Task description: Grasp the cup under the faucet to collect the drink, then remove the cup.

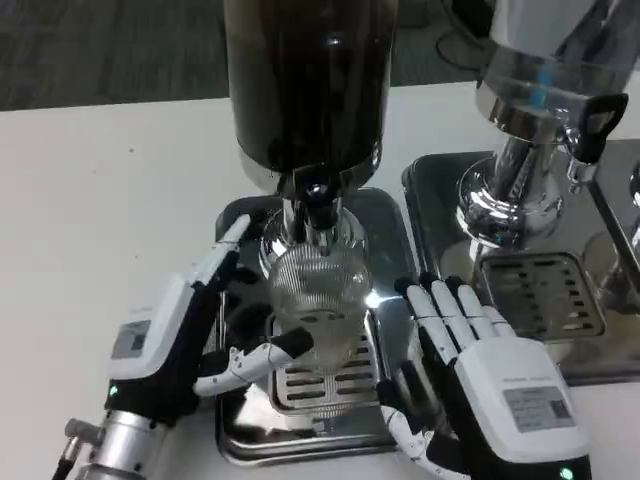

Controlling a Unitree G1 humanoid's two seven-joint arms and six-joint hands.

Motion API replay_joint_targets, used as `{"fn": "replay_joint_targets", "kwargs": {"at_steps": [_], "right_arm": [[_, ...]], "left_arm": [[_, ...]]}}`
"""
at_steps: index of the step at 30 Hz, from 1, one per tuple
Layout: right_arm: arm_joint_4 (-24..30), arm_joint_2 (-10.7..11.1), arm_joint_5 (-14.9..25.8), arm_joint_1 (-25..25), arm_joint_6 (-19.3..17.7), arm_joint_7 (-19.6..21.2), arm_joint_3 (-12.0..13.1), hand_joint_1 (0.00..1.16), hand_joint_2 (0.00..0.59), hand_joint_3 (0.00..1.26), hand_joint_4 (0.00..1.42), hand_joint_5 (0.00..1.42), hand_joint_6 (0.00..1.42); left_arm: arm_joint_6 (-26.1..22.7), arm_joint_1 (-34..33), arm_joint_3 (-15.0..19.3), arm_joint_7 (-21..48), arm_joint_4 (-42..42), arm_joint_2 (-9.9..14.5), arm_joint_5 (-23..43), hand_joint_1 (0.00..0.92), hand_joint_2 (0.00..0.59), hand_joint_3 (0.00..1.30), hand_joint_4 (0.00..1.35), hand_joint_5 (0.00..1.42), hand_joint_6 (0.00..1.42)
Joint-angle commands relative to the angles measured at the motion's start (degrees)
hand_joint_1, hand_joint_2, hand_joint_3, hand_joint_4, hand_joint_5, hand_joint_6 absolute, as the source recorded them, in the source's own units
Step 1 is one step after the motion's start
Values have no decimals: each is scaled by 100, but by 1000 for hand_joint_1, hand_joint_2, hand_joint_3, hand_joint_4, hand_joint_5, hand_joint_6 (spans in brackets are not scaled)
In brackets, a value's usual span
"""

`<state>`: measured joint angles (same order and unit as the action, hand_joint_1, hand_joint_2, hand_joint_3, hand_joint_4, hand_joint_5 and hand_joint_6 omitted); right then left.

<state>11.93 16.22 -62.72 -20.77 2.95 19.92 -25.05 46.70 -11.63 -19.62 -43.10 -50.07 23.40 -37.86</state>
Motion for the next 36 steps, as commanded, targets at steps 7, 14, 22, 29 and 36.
{"fn": "replay_joint_targets", "kwargs": {"at_steps": [7,14,22,29,36], "right_arm": [[0,19,-656,-4,384,157,-116,365,414,2,0,0,34],[-47,66,-903,83,533,124,-166,365,411,0,0,0,0],[-44,122,-818,89,556,109,-112,365,409,0,0,0,0],[-56,110,-722,114,553,91,-92,358,414,0,0,0,0],[-95,100,-645,138,532,95,-88,352,415,0,0,0,1]], "left_arm": [[-494,1355,805,449,1490,922,20,0,52,2,2,153,107],[-2597,2091,760,971,2679,864,-810,0,89,0,0,0,0],[-2737,2270,976,1080,3147,763,-341,0,98,0,0,0,0],[-1031,2237,1467,1541,3107,679,1365,0,106,0,0,0,0],[320,1807,1552,3928,2656,506,4302,0,116,0,0,0,0]]}}
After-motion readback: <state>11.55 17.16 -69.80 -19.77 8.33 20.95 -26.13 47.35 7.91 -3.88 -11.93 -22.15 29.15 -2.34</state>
